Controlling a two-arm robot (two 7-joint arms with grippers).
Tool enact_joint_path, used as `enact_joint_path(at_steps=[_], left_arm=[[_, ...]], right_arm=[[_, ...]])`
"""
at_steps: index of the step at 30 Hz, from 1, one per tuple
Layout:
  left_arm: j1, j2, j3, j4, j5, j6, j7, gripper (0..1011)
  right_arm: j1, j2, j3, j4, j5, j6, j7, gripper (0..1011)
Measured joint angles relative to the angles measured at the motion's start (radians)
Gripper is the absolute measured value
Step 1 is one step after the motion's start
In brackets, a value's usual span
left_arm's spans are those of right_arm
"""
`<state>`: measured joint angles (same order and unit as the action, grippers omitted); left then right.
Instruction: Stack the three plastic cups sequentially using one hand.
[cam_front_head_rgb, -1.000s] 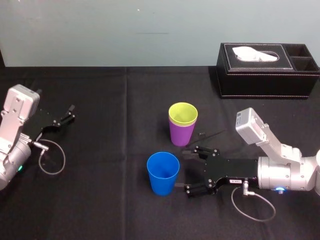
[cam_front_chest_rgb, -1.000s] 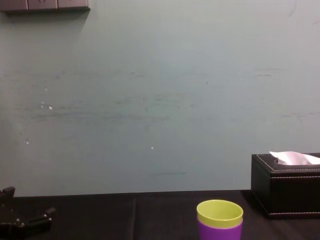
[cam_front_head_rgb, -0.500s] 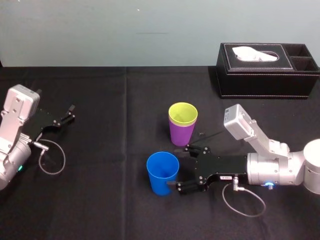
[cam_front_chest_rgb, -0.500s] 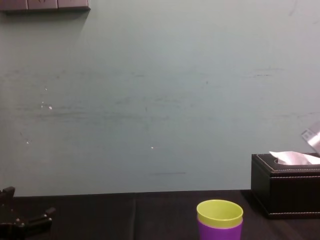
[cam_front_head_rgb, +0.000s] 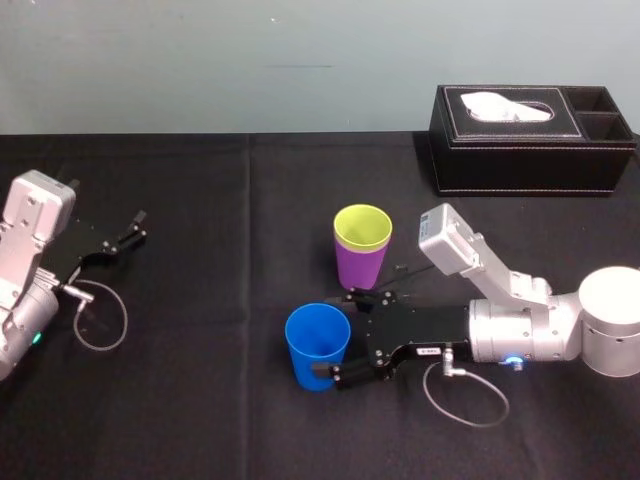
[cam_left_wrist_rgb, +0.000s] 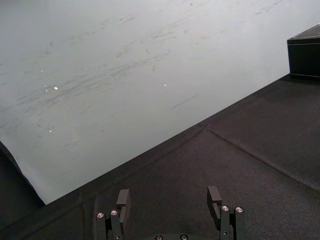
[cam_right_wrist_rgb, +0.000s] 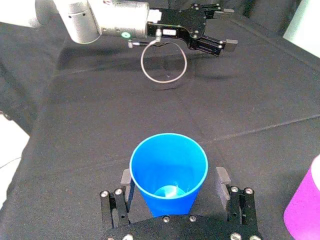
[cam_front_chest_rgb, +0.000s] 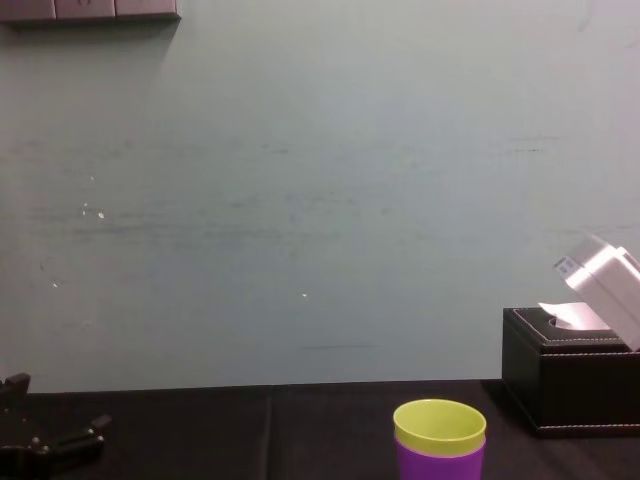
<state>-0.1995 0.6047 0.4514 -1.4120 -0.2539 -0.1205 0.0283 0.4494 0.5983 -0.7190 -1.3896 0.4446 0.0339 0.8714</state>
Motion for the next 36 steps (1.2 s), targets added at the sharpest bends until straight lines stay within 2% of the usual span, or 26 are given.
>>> enact_joint_path(at_steps=[18, 24, 28, 36], left_arm=[[0.000, 0.000, 0.000, 0.000, 0.000, 0.000, 0.000, 1011], [0.000, 0.000, 0.000, 0.000, 0.000, 0.000, 0.000, 1011], [0.000, 0.000, 0.000, 0.000, 0.000, 0.000, 0.000, 1011], [0.000, 0.000, 0.000, 0.000, 0.000, 0.000, 0.000, 1012]], right_arm=[[0.009, -0.005, -0.009, 0.003, 0.001, 0.003, 0.007, 982], [0.009, -0.004, -0.009, 0.002, 0.001, 0.002, 0.006, 814], [0.008, -0.004, -0.008, 0.002, 0.001, 0.002, 0.005, 765], [0.008, -0.003, -0.008, 0.001, 0.001, 0.002, 0.004, 729]])
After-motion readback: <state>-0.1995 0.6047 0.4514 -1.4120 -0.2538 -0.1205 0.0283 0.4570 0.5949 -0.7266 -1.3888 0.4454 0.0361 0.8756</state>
